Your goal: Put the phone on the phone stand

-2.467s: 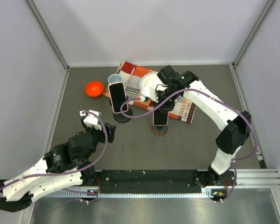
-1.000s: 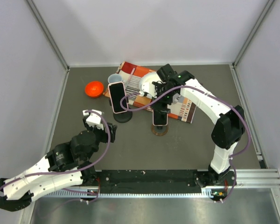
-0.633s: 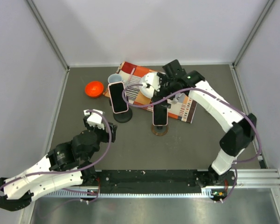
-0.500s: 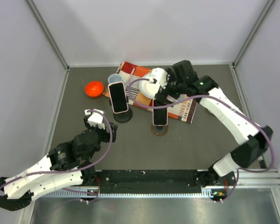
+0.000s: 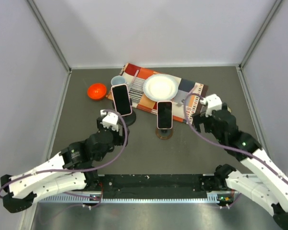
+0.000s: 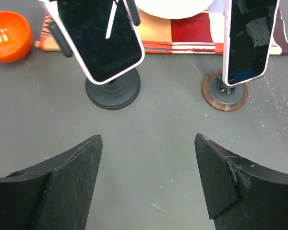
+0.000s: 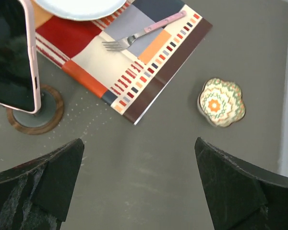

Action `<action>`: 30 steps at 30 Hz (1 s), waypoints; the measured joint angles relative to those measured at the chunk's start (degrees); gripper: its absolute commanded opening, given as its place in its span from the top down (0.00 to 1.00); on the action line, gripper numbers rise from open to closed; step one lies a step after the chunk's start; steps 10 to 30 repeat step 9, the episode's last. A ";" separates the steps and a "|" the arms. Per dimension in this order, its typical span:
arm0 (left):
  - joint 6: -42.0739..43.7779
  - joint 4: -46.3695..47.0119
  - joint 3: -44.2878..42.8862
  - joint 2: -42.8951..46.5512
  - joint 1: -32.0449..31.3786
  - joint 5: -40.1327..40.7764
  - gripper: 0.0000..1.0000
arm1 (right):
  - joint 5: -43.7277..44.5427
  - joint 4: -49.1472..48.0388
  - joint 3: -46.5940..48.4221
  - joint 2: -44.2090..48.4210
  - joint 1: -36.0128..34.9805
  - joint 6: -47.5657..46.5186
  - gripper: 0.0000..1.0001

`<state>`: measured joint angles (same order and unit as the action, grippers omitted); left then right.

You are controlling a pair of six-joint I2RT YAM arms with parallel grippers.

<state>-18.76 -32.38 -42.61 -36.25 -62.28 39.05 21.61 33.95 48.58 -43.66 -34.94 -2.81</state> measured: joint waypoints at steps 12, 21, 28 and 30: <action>-1.90 2.32 -3.78 -9.88 0.42 -6.73 0.13 | 7.69 -1.14 -3.93 19.45 -0.02 9.88 0.01; -1.90 2.32 -3.78 -9.88 0.42 -6.73 0.13 | 7.69 -1.14 -3.93 19.45 -0.02 9.88 0.01; -1.90 2.32 -3.78 -9.88 0.42 -6.73 0.13 | 7.69 -1.14 -3.93 19.45 -0.02 9.88 0.01; -1.90 2.32 -3.78 -9.88 0.42 -6.73 0.13 | 7.69 -1.14 -3.93 19.45 -0.02 9.88 0.01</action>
